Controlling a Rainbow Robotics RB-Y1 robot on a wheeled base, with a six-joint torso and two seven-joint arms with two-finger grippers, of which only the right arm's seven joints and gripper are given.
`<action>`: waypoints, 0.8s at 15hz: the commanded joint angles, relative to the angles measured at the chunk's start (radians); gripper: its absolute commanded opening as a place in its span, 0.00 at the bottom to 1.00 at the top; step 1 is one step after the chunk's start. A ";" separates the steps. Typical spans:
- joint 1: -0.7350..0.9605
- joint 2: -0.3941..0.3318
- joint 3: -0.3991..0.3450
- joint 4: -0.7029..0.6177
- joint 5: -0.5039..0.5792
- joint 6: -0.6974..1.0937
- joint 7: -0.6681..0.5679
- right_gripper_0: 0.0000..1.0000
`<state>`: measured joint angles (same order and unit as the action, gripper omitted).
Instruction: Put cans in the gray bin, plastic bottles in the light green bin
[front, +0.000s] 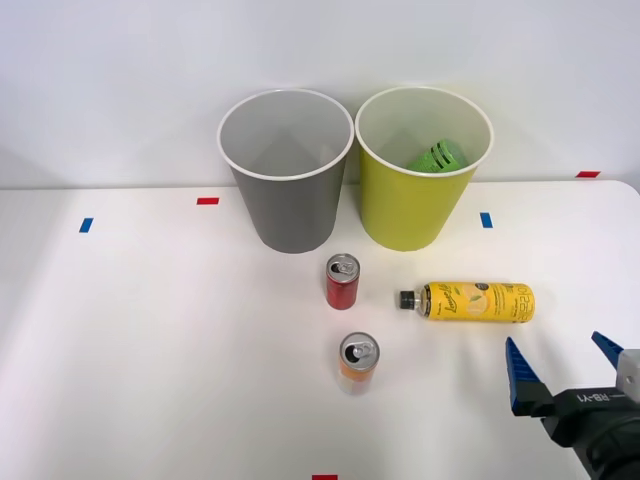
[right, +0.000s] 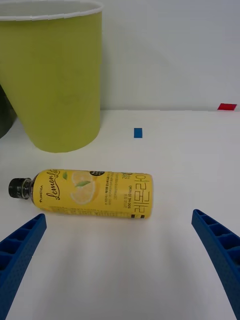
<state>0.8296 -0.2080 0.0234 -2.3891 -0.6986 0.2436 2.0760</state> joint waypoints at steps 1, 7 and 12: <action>-0.009 0.044 0.047 0.004 0.156 -0.020 -0.131 1.00; -0.027 -0.028 0.187 0.182 0.459 -0.388 -0.473 1.00; -0.010 -0.097 0.244 0.337 0.551 -0.682 -0.531 1.00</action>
<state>0.8132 -0.2787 0.2538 -2.0808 -0.1610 -0.4000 1.5410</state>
